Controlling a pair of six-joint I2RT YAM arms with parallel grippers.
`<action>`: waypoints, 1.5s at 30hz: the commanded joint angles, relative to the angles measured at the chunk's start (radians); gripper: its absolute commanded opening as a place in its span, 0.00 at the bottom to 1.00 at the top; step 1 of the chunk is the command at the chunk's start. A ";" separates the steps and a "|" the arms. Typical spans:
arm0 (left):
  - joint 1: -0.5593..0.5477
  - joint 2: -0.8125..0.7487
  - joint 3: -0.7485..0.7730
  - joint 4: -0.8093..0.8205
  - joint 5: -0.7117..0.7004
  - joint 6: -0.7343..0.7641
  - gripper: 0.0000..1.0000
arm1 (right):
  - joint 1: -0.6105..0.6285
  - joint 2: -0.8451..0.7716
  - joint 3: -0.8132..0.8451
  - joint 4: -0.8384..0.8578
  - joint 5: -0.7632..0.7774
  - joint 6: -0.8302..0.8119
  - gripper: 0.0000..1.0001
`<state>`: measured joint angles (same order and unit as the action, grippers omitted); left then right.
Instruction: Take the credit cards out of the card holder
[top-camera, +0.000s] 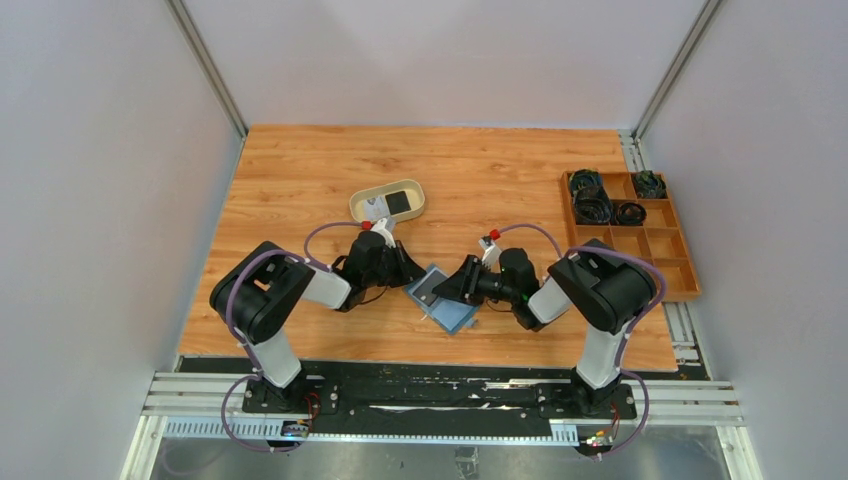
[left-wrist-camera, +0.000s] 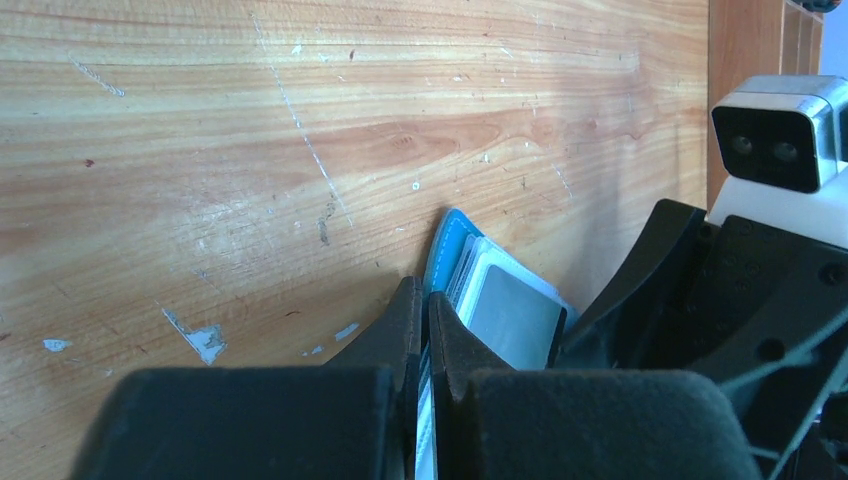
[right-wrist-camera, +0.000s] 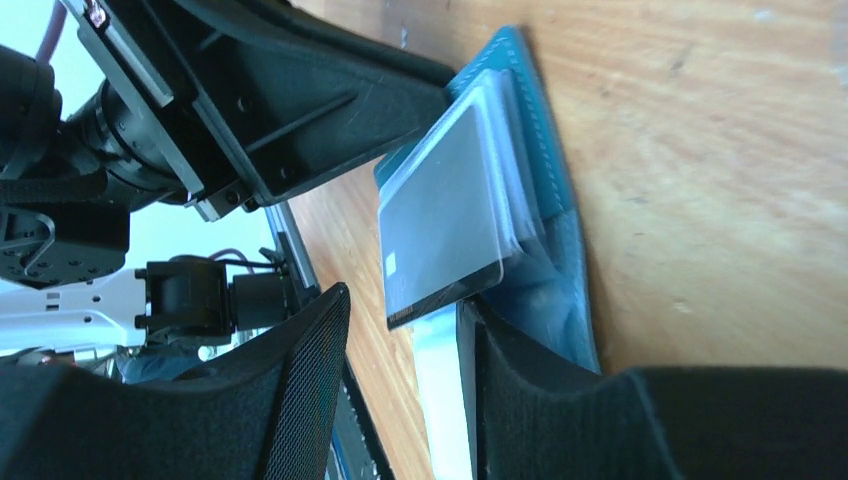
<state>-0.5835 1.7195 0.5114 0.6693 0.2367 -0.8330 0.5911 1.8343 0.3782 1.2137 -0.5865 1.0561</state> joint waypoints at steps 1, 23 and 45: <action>-0.039 0.031 -0.021 -0.146 0.075 0.017 0.00 | 0.053 -0.077 0.074 -0.131 -0.001 -0.064 0.48; -0.039 -0.121 -0.126 -0.146 -0.047 -0.083 0.00 | 0.059 -0.039 0.016 0.021 0.197 0.122 0.50; -0.039 -0.248 -0.223 -0.146 -0.166 -0.149 0.00 | 0.069 0.107 0.128 0.239 0.020 0.240 0.47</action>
<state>-0.5903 1.4769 0.3138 0.5949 0.0093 -0.9737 0.6418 1.9774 0.4671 1.4200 -0.5617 1.3067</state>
